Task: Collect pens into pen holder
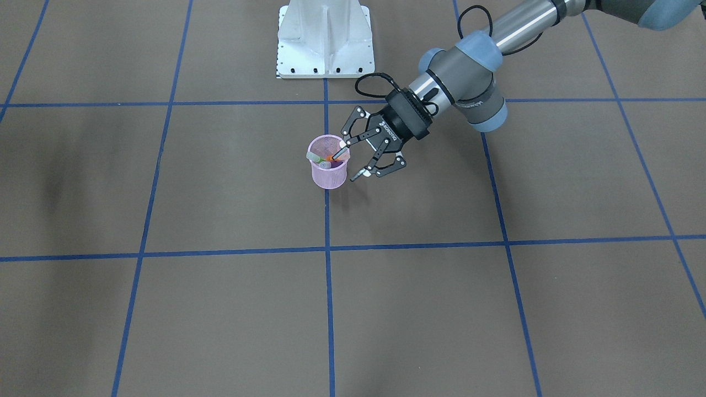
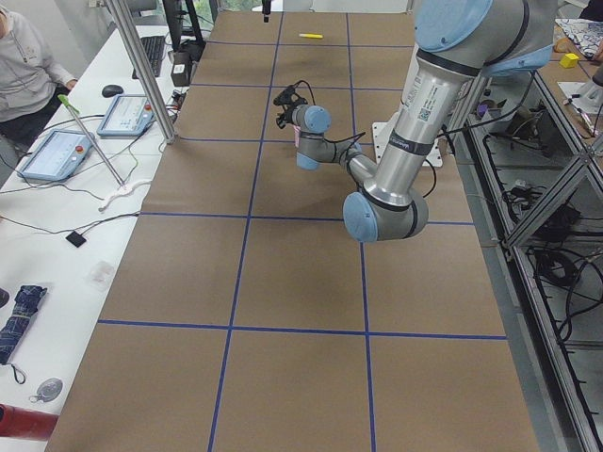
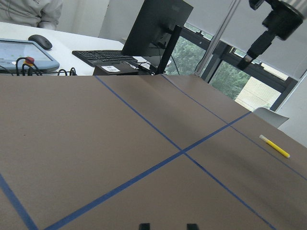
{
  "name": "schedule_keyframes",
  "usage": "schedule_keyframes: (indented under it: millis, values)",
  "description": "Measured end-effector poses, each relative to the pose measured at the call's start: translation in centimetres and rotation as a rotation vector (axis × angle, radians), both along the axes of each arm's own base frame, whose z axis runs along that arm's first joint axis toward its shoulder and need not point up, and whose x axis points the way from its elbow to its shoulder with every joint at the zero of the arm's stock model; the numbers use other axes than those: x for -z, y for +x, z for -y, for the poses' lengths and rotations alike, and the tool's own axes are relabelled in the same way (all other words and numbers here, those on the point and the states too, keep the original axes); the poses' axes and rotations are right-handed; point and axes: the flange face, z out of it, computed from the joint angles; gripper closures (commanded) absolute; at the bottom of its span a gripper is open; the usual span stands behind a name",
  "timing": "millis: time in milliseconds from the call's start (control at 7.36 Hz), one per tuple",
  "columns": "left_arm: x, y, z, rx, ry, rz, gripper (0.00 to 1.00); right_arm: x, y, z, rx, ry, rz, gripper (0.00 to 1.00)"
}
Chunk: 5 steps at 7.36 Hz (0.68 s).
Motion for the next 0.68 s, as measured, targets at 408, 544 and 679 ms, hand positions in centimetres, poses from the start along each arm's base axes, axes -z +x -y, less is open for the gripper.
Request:
schedule_keyframes:
  millis: [408, 544, 679]
  values:
    - [-5.6, -7.5, 5.7, -0.029, -0.076, 0.132, 0.01, -9.4, 6.9, -4.3, 0.033, -0.021, -0.045, 0.02]
    - [-6.5, -12.1, 8.4, -0.059, -0.105, 0.163, 0.01, -12.7, 8.6, -6.4, 0.019, -0.045, -0.052, 0.03]
    - [-6.9, -16.7, 10.5, -0.084, -0.123, 0.175, 0.01, -16.2, 9.9, -8.2, -0.006, -0.069, -0.053, 0.04]
